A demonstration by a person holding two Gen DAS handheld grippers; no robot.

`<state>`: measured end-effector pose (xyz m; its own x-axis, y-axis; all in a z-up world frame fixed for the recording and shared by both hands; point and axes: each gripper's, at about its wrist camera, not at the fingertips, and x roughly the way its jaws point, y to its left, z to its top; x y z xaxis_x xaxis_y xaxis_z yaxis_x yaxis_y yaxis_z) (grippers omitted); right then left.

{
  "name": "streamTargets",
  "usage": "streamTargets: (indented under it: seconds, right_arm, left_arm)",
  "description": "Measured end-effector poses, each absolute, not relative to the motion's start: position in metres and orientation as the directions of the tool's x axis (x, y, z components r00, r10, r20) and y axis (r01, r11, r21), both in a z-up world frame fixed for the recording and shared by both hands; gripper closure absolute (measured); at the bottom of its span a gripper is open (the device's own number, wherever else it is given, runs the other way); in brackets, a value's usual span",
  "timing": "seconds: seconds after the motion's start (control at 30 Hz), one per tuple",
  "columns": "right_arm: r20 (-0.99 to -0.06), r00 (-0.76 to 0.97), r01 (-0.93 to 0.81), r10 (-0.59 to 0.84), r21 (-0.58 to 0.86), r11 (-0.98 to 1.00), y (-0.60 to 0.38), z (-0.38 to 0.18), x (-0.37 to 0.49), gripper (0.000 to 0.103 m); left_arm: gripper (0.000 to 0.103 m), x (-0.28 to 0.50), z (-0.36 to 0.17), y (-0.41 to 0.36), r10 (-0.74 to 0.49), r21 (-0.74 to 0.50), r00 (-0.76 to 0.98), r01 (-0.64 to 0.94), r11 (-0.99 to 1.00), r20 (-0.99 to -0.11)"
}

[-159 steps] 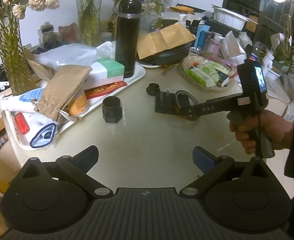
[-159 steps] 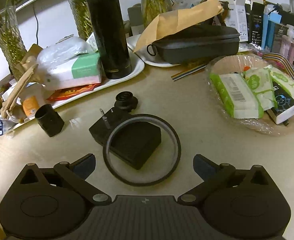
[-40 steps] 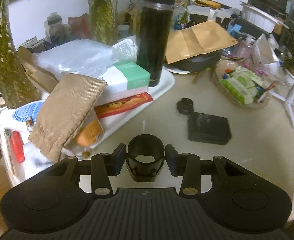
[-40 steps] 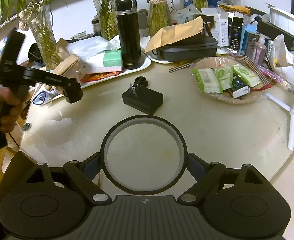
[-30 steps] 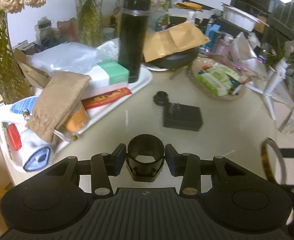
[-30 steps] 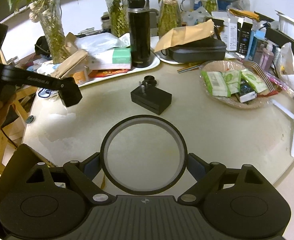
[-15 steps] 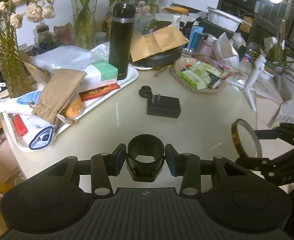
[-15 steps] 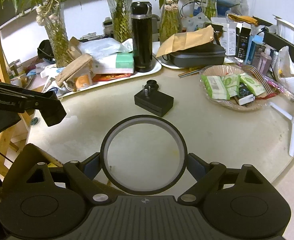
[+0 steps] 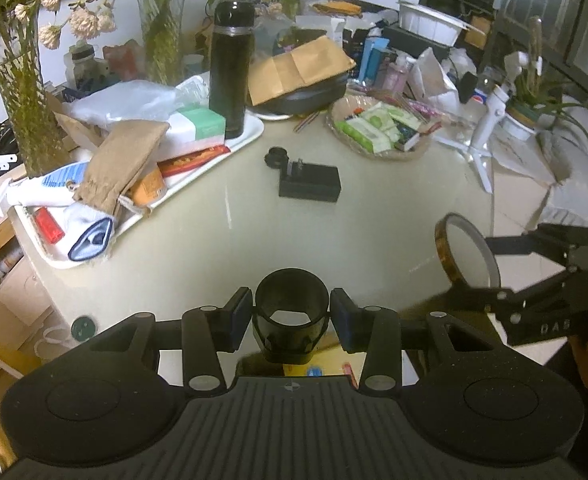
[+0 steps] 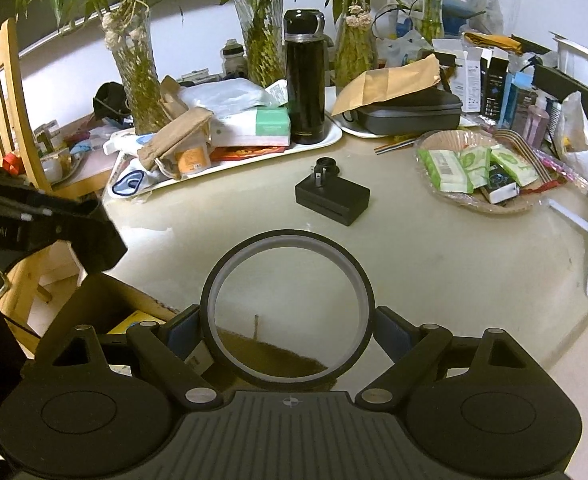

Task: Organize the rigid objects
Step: 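Carry the ring into the cardboard box and release it with the right gripper while the left carries the cup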

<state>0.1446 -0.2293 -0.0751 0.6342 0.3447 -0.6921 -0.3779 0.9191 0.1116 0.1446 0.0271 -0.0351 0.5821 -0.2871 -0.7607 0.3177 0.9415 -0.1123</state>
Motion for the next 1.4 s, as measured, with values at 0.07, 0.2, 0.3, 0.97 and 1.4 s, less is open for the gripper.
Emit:
streamTargets:
  seconds: [0.07,0.2,0.3,0.97,1.4]
  right_arm:
    - [-0.687,0.638,-0.371,0.349,0.122,0.920,-0.231,-0.074,0.140,0.012]
    - [-0.681,0.638,-0.373,0.359,0.135,0.918,-0.230,-0.072,0.131,0.012]
    - [-0.680,0.635,-0.382,0.366,0.135,0.914,-0.227,-0.072,0.124,0.012]
    - [-0.716,0.585,-0.414,0.381,0.140,0.899,-0.217,-0.079,0.102,0.012]
    - [-0.739,0.551,-0.434,0.388,0.144,0.890,-0.211,-0.082,0.093,0.012]
  left_arm:
    - [0.061,0.139,-0.036,0.027,-0.284,-0.110,0.570,0.320,0.941,-0.771]
    - [0.061,0.127,-0.039,0.025,-0.277,-0.091,0.542,0.345,0.934,-0.793]
    - [0.061,0.121,-0.041,0.025,-0.275,-0.089,0.525,0.352,0.932,-0.806]
    - [0.048,0.114,-0.060,0.040,-0.251,-0.119,0.523,0.273,0.955,-0.814]
    - [0.048,0.112,-0.060,0.043,-0.242,-0.119,0.532,0.255,0.959,-0.811]
